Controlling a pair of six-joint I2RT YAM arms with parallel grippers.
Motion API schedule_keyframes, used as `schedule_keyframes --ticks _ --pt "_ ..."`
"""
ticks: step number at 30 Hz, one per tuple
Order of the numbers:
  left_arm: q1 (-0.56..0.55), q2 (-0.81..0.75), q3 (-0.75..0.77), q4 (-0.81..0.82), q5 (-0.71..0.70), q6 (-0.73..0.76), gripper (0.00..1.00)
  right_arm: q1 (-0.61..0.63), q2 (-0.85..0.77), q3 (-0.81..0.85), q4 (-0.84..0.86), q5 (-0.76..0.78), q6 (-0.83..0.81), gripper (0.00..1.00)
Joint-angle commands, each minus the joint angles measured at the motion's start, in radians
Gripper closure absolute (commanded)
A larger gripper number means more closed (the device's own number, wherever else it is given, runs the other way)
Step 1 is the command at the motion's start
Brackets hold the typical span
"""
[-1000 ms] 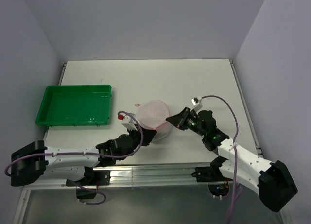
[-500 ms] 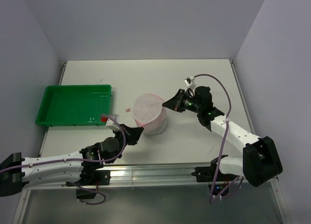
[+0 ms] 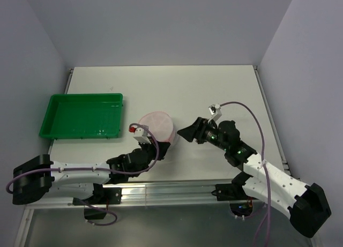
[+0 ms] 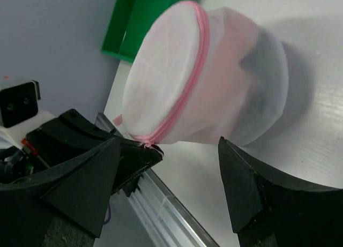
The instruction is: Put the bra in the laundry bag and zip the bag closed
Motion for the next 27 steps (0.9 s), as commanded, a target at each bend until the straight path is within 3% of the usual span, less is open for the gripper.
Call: schedule_keyframes --ticks 1,8,11,12,13,17,18,20,25,27 --pt "-0.010 0.029 0.067 0.095 0.044 0.021 1.00 0.042 -0.001 -0.029 0.101 0.034 0.085 0.19" --pt "-0.019 0.038 0.058 0.082 0.059 -0.003 1.00 0.059 0.153 0.027 0.213 -0.049 0.097 0.24" --pt "-0.020 0.031 0.032 0.099 0.058 -0.031 1.00 0.062 0.211 0.034 0.262 -0.056 0.117 0.38" --pt "-0.020 0.031 0.035 0.099 0.062 -0.031 1.00 0.063 0.217 0.032 0.277 -0.049 0.123 0.52" --pt "-0.020 0.034 0.041 0.079 0.064 -0.019 1.00 0.062 0.227 0.032 0.285 -0.040 0.124 0.59" --pt "-0.021 0.026 0.032 0.094 0.069 -0.018 1.00 0.062 0.294 0.061 0.297 -0.055 0.123 0.66" --pt "-0.020 0.023 0.029 0.096 0.069 -0.019 1.00 0.063 0.293 0.058 0.309 -0.053 0.127 0.84" --pt "-0.020 0.012 0.045 0.056 0.061 0.003 1.00 0.062 0.286 0.064 0.288 -0.011 0.112 1.00" --pt "-0.020 -0.131 -0.011 -0.051 -0.006 0.006 1.00 -0.013 0.291 0.115 0.202 0.002 0.028 1.00" --pt "-0.020 -0.219 -0.016 -0.181 -0.060 0.004 1.00 -0.098 0.294 0.128 0.207 -0.032 -0.003 1.00"
